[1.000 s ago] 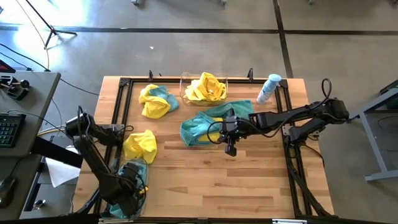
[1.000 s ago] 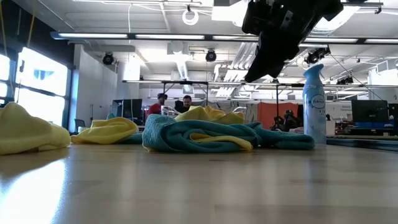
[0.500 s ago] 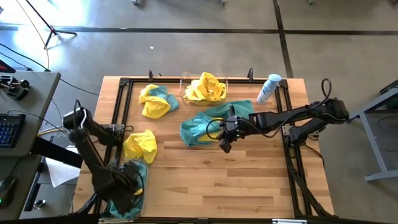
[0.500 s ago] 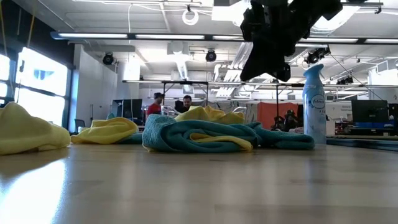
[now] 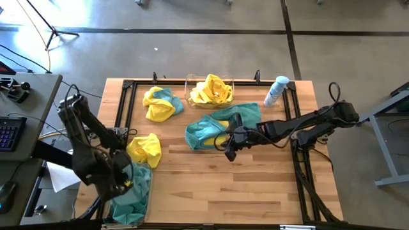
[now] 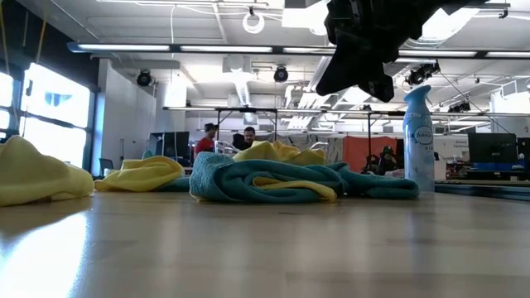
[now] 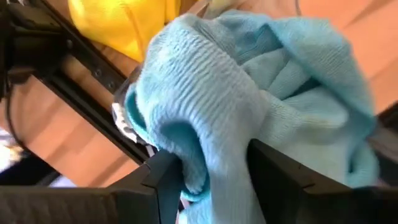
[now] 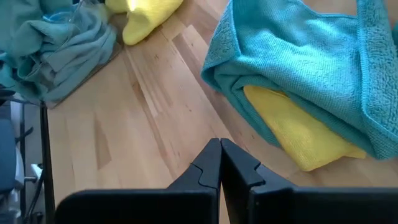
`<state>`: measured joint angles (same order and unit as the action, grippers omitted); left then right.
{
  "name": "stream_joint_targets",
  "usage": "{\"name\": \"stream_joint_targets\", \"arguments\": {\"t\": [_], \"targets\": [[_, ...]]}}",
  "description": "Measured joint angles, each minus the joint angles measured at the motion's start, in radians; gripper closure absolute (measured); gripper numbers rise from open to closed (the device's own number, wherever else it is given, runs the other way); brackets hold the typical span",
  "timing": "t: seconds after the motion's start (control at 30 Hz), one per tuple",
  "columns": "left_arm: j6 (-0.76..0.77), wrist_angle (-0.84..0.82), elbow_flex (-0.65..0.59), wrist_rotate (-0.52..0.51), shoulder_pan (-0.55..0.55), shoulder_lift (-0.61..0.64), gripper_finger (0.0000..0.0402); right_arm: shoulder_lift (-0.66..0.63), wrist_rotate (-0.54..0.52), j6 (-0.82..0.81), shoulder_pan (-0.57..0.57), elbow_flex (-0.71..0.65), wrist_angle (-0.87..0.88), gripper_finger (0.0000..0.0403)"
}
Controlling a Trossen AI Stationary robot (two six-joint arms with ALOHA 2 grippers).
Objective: Sort microfiber towel by color & place in baskets
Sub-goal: Put the blue microfiber towel into the bottom transparent bin
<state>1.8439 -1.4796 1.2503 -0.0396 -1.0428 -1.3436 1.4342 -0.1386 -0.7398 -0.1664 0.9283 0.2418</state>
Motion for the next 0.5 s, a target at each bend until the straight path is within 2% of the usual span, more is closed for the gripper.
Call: {"name": "stream_joint_targets", "arguments": {"t": [0.07,0.2,0.5], "targets": [[0.054,0.016,0.0,-0.024,0.0,0.027,0.024,0.0,-0.01,-0.004,-0.011,0.0,0.0,0.0403],[0.063,0.086,-0.009,-0.057,-0.008,0.043,0.024,0.0,-0.022,-0.022,-0.027,0.0,0.0,0.0403],[-0.01,0.138,0.0,-0.04,-0.012,0.04,0.024,0.0,-0.068,-0.042,-0.06,0.0,0.0,0.0403]]}}
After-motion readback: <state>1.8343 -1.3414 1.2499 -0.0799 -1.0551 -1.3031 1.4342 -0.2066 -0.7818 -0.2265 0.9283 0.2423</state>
